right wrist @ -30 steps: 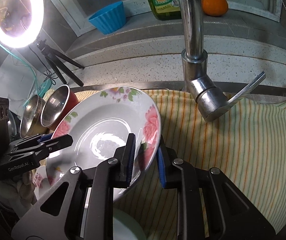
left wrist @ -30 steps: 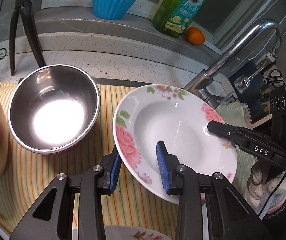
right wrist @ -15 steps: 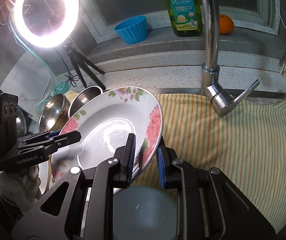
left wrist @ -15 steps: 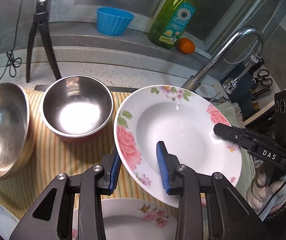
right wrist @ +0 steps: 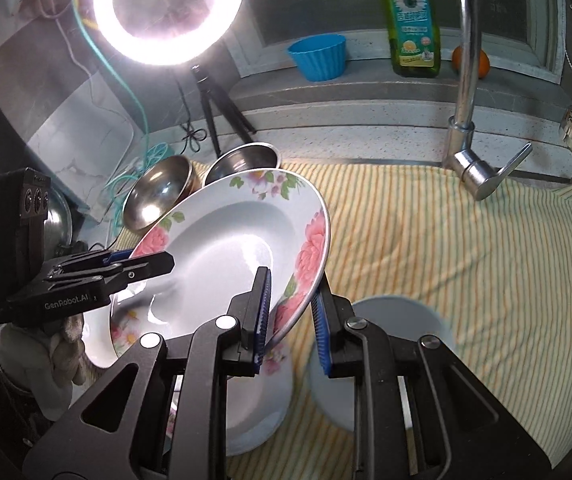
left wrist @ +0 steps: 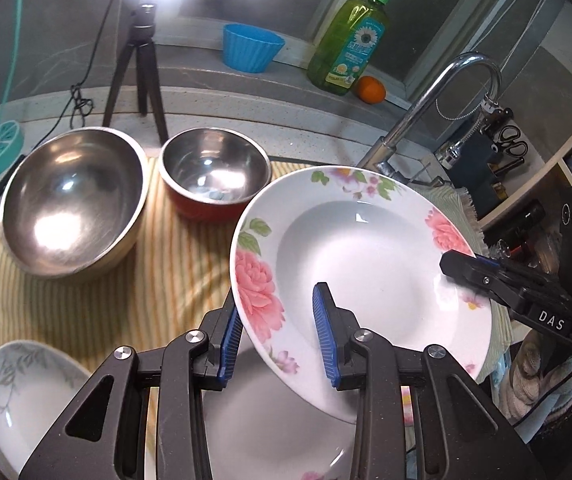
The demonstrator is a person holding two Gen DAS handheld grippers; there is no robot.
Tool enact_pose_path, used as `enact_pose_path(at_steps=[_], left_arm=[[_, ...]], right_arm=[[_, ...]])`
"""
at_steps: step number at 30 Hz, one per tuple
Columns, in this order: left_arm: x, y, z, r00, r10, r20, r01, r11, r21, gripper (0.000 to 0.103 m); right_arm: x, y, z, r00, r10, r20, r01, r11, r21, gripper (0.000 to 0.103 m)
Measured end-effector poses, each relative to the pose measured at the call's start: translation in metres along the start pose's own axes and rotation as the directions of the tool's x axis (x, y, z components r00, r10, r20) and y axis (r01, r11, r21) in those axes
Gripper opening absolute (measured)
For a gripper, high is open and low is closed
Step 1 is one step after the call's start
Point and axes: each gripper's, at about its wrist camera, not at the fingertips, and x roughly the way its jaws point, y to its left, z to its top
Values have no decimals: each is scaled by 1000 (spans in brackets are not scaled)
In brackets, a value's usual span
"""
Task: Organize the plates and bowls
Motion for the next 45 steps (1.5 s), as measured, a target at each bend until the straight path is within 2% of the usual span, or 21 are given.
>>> enact_pose_path(at_steps=[8,20,31,45], left_arm=[[-16,21,-29,1000,21,-19,-22,1000,-22,31],[-10,39,-60,997,41,-66,-44,998,-41,31],[1,38,-77,993,60,-103,-64,997,-31,31],[5,36,-81,987,94,-128,-93,996,15,31]], right_arm=[[6,28,-35,999,28,-46,-28,1000,3,21],[30,34,-76,990,34,-138,-32,999,18,21],[43,29,-85,980,29,-197,-22,999,40,21],[54,28,-92,973,21,-228,-13,999,40,22]])
